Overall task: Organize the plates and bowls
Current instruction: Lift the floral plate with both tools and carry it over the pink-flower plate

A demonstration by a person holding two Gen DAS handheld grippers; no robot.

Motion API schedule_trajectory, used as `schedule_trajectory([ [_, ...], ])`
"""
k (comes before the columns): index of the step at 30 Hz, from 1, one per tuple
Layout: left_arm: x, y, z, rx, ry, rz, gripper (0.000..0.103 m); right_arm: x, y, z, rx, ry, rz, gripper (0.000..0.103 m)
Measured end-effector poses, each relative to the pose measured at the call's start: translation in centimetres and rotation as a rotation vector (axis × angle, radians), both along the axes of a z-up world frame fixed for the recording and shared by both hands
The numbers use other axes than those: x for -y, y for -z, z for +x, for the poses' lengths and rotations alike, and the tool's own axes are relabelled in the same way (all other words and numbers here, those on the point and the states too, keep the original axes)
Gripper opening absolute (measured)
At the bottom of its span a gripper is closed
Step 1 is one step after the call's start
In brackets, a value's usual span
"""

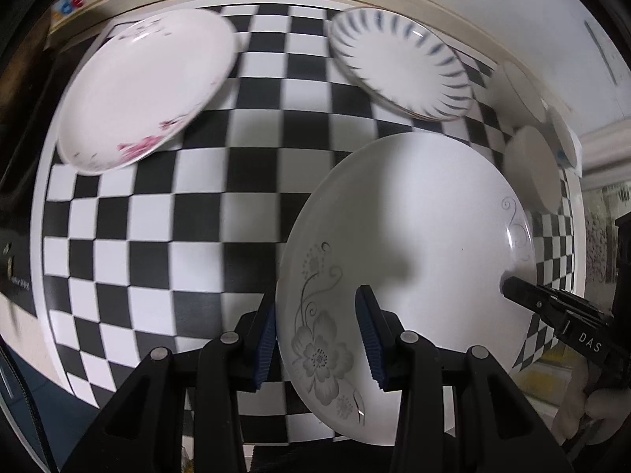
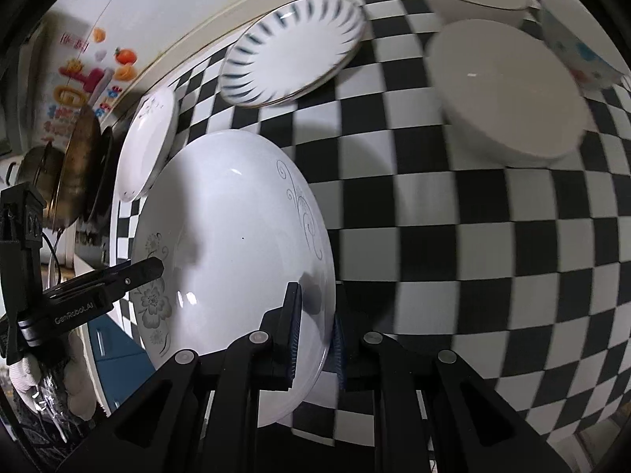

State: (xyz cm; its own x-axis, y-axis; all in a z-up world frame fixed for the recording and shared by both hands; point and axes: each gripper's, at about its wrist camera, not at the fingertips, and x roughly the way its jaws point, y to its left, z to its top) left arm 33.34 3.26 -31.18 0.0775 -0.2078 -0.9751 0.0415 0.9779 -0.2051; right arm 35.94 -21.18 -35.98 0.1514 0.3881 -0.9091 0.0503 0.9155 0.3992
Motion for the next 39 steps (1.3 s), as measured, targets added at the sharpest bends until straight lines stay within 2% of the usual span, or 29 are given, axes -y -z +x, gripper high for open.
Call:
schedule_trajectory([
  [8,3.8,1.5,0.7,-0.026,0.076,0.006,0.036,3.8,1.2,-1.2,-0.015,0.081,-0.005,0.016],
  [18,5.8,3.5,0.5,-0.057,0.112,0.042,0.036,5.4,2.8,-1.7,-0.024,0.118,-0.029,0.016],
  [28,6.5,3.2,0.3,-0.035,0.118,0.059,0.036,5.6,3.8,-1.7,-0.047,0.114,-0.035,0.016],
  [34,6.8,3.1,0.1,-0.037,0.110,0.039,0.036,5.9,4.8,-1.3,-0.086,0.135,-0.008,0.017],
  [39,4.5,0.8,0.0,0.009,0.055,0.018,0.036,6.6,4.2,-1.0,-0.116,0.157,-0.006,0.018],
])
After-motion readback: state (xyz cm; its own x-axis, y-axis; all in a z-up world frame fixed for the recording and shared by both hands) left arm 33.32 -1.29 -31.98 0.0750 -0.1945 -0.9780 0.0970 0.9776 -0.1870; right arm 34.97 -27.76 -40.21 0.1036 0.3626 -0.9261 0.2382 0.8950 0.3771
